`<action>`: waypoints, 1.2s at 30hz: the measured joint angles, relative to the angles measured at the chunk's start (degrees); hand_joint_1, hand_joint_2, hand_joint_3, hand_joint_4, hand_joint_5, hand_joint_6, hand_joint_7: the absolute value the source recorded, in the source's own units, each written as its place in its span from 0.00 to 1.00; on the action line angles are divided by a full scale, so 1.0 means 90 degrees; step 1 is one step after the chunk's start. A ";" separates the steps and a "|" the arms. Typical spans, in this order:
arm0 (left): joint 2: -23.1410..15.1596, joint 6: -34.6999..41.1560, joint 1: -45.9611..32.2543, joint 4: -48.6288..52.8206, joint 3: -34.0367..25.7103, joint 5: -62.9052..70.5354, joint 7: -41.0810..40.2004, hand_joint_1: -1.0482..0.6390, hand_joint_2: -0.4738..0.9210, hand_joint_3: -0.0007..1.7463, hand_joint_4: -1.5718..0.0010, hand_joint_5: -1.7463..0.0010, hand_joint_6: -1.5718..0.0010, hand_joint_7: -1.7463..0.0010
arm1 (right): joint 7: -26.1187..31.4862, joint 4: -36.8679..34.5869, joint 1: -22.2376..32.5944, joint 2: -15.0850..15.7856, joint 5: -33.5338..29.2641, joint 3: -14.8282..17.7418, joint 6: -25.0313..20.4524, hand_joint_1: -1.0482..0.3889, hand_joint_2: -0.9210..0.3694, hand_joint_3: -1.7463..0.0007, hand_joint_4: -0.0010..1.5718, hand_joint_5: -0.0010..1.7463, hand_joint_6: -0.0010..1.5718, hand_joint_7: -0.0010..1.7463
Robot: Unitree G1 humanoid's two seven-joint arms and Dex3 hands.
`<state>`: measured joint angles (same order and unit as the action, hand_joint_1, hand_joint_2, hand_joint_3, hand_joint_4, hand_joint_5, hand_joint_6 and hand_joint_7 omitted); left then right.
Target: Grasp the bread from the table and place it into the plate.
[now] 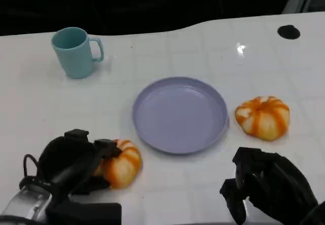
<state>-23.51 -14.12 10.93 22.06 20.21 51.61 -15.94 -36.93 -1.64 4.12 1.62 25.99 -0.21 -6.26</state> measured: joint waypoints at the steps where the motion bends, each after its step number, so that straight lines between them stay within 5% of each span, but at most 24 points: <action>1: 0.0000 -0.0027 0.0002 0.0070 0.0018 0.0035 -0.0232 0.46 0.86 0.48 0.49 0.00 0.59 0.07 | 0.0000 0.0000 0.0000 0.0000 0.0000 0.0002 0.0000 0.08 0.22 0.69 0.78 0.88 0.66 0.80; 11: -0.0001 0.0445 -0.0037 -0.0148 0.0051 0.0375 -0.1148 0.47 0.79 0.52 0.49 0.00 0.60 0.03 | -0.0011 -0.0002 -0.0004 0.0002 0.0012 0.0009 0.0000 0.08 0.21 0.70 0.77 0.88 0.66 0.80; 24: 0.0023 0.1623 -0.0513 -0.2503 -0.0313 0.0348 -0.0066 0.47 0.75 0.53 0.46 0.00 0.51 0.17 | -0.0014 -0.0021 -0.0017 0.0002 0.0023 0.0013 0.0006 0.09 0.21 0.70 0.77 0.89 0.67 0.79; 28: 0.0048 0.1682 -0.0462 -0.2746 -0.0366 0.0349 0.0021 0.48 0.78 0.45 0.46 0.00 0.50 0.22 | -0.0014 -0.0024 -0.0017 0.0001 0.0023 0.0012 0.0011 0.08 0.21 0.70 0.77 0.89 0.66 0.80; 32: 0.0081 0.1363 -0.0051 -0.2547 -0.0353 0.0149 0.0076 0.49 0.80 0.38 0.45 0.00 0.52 0.17 | -0.0014 -0.0044 -0.0021 0.0002 0.0013 0.0009 0.0026 0.08 0.21 0.70 0.76 0.89 0.66 0.80; 36: 0.0159 0.0615 0.0516 -0.1989 -0.0313 -0.0385 0.0080 0.49 0.69 0.58 0.44 0.00 0.55 0.05 | -0.0015 -0.0052 -0.0024 0.0001 0.0012 0.0000 0.0037 0.08 0.20 0.71 0.77 0.89 0.67 0.80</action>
<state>-22.08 -8.58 15.57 4.15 17.39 48.14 -15.22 -37.06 -2.11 3.90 1.63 26.10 -0.21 -5.92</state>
